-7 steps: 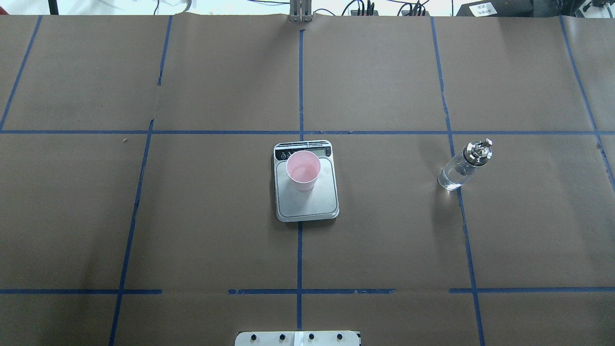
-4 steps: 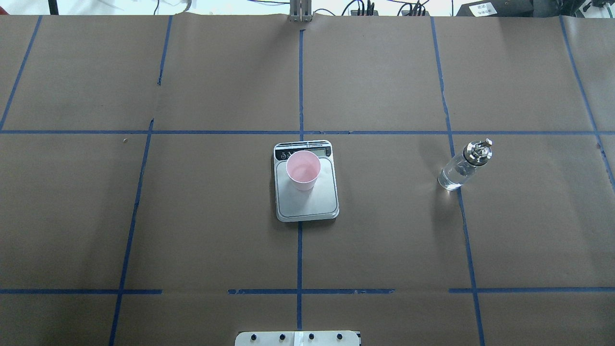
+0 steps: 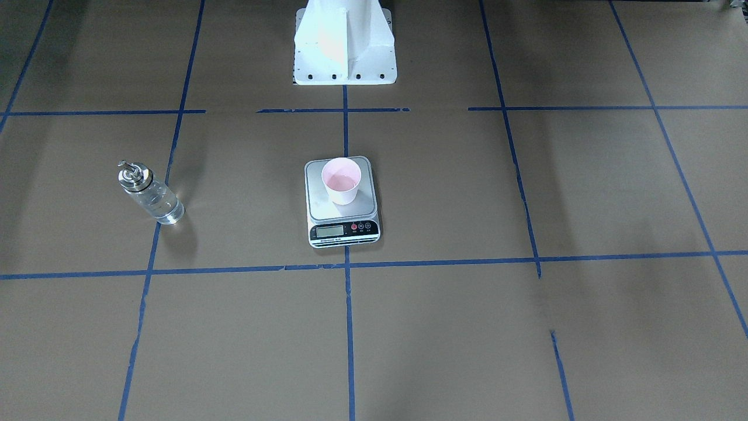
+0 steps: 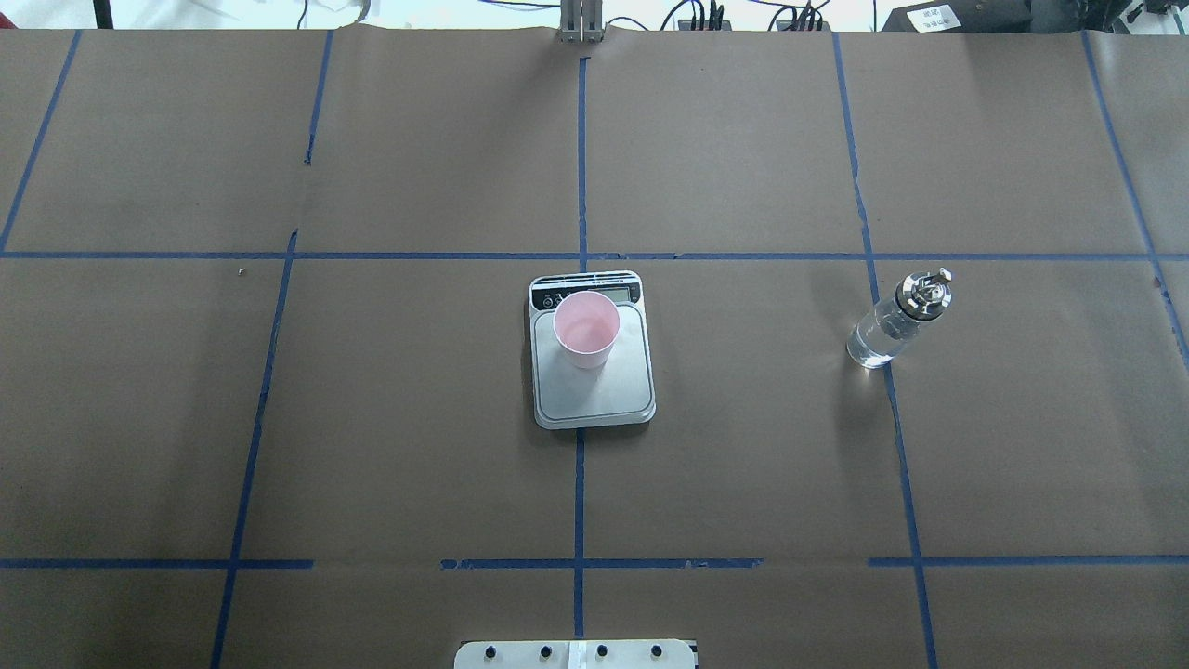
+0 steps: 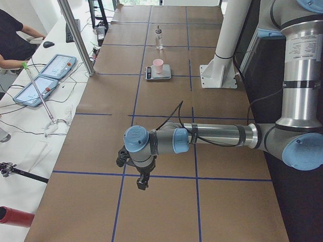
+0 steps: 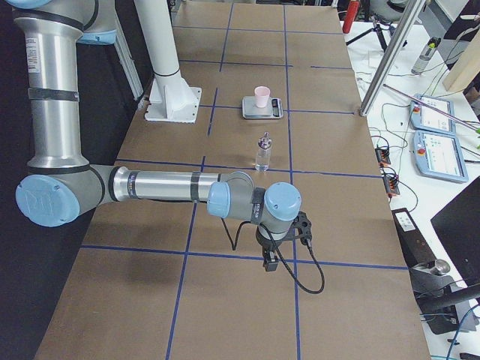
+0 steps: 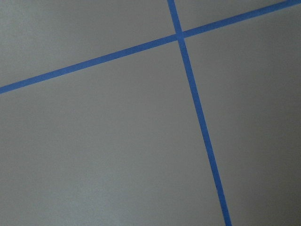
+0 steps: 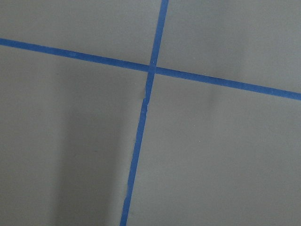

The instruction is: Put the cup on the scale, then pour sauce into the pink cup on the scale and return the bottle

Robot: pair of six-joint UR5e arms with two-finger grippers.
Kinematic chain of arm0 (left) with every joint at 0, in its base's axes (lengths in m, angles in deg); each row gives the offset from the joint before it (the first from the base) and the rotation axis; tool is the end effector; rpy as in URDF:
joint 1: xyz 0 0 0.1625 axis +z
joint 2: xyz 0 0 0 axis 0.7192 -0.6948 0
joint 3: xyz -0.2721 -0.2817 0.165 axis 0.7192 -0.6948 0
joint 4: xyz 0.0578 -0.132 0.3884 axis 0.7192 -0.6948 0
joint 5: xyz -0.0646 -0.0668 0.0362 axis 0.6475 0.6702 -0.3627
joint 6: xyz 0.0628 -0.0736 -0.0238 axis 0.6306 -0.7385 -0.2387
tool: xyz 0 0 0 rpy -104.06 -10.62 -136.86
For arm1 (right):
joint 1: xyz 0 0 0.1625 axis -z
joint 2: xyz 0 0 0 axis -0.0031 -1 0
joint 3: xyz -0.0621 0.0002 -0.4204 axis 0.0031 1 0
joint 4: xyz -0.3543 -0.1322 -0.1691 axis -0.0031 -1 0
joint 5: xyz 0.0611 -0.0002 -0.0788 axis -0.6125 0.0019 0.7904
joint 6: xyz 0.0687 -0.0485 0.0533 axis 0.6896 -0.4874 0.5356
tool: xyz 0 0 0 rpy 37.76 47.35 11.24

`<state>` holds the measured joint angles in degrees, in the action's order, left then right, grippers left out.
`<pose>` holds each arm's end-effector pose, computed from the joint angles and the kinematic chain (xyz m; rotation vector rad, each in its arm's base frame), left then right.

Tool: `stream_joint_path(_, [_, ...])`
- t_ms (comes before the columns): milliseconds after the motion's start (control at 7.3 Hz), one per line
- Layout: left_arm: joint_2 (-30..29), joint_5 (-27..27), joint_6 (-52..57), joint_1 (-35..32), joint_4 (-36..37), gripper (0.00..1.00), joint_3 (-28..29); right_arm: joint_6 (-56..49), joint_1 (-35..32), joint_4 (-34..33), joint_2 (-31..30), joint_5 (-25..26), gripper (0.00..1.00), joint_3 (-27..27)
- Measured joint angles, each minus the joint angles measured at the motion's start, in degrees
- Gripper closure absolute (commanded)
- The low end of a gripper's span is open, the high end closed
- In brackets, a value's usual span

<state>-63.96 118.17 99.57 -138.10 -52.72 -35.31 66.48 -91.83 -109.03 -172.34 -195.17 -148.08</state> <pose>-0.0821 -0.4563 0.6623 0.0376 0.7594 0.2623 0.0777 -0.4770 0.6593 0.0189 -0.7770 -0.1790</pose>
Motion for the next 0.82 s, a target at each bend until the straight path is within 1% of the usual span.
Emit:
stream_joint_path(411, [-0.1,0.4,-8.4,0.0,-0.1,0.00,-0.7,4.7,0.0,0.0,0.5,0.0,0.00,-0.3])
stream_joint_path(822, [0.1,0.7,-11.2,-0.1,-1.1,0.00,-0.8,8.1,0.0,0.1,1.0,0.0,0.00,-1.0])
